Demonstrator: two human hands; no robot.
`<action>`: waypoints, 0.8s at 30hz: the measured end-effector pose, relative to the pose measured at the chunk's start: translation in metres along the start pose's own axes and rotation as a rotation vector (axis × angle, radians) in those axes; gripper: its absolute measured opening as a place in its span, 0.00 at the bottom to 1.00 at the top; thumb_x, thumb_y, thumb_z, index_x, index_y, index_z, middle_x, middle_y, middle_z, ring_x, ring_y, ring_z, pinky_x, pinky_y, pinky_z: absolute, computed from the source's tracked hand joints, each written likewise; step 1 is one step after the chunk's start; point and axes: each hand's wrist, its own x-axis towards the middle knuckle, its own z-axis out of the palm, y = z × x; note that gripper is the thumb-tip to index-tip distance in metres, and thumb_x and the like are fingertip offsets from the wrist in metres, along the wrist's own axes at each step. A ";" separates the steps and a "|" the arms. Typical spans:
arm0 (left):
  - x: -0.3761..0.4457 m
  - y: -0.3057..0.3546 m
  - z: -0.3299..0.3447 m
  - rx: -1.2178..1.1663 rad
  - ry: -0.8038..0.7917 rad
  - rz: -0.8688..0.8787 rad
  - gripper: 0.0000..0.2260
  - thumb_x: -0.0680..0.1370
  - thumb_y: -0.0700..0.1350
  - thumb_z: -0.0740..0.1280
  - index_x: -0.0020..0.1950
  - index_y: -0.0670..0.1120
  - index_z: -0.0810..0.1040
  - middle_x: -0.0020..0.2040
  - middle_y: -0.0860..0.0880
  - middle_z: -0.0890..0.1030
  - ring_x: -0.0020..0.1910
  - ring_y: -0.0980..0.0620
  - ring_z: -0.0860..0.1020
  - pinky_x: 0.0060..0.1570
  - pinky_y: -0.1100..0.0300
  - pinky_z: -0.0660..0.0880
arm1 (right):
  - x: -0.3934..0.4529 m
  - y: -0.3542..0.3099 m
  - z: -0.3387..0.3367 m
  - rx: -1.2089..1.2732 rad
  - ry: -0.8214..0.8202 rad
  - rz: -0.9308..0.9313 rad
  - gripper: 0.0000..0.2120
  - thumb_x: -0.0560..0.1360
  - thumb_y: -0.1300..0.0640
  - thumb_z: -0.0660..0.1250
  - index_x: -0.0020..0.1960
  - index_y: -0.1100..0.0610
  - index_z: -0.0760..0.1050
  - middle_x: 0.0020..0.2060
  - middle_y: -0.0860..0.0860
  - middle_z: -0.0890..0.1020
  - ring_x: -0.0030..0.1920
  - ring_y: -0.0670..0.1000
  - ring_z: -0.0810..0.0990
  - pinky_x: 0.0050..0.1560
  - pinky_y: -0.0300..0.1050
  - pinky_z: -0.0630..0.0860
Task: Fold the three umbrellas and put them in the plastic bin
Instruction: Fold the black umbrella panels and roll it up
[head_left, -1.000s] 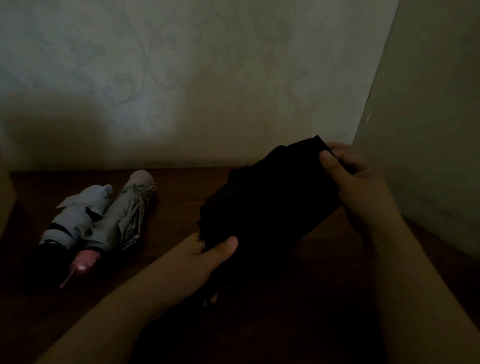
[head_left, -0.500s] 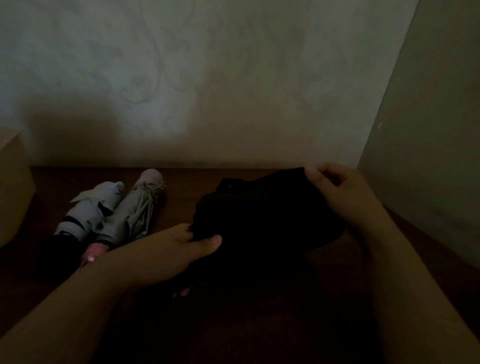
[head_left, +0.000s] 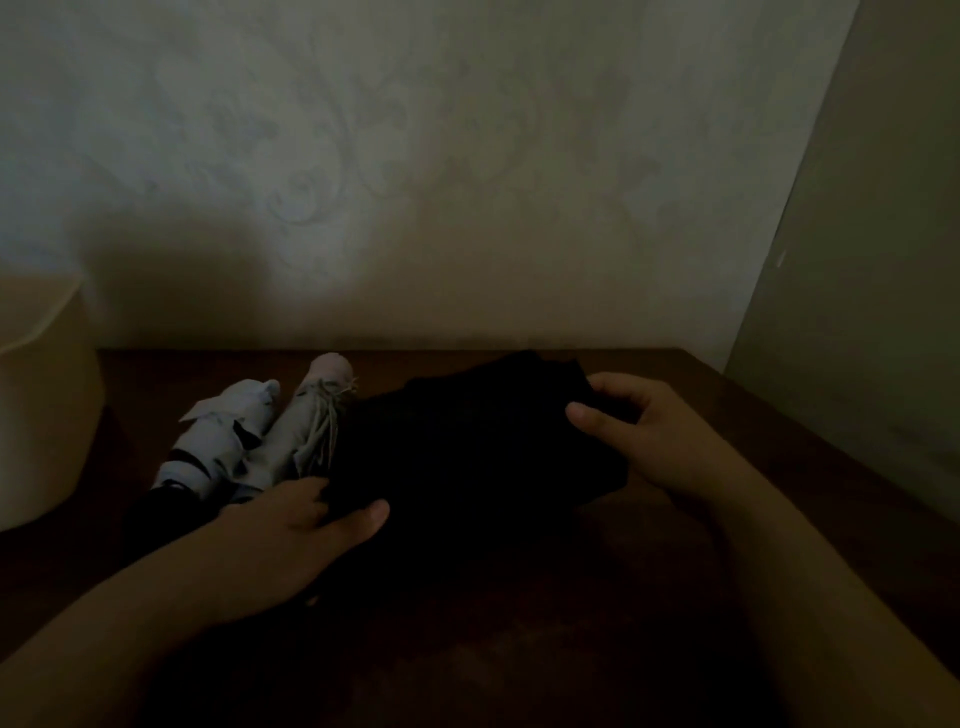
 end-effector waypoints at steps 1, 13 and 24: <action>-0.001 -0.002 0.000 0.043 -0.009 0.003 0.40 0.50 0.83 0.54 0.40 0.50 0.76 0.26 0.52 0.75 0.26 0.58 0.74 0.37 0.59 0.71 | 0.001 0.001 0.002 -0.005 -0.016 -0.019 0.05 0.75 0.61 0.66 0.48 0.56 0.79 0.44 0.48 0.84 0.47 0.48 0.83 0.49 0.43 0.79; -0.002 0.000 0.006 0.198 -0.002 0.043 0.12 0.74 0.62 0.55 0.47 0.58 0.73 0.39 0.57 0.81 0.36 0.58 0.79 0.41 0.63 0.75 | 0.001 0.007 0.006 0.270 0.026 0.045 0.20 0.63 0.60 0.70 0.54 0.55 0.74 0.39 0.49 0.83 0.43 0.47 0.83 0.46 0.40 0.79; -0.006 0.003 0.004 0.108 0.032 0.017 0.21 0.65 0.66 0.55 0.52 0.58 0.74 0.36 0.55 0.82 0.32 0.57 0.79 0.40 0.60 0.76 | -0.004 0.005 0.014 -0.214 0.102 -0.158 0.09 0.78 0.59 0.61 0.50 0.60 0.79 0.43 0.53 0.84 0.42 0.45 0.81 0.41 0.40 0.75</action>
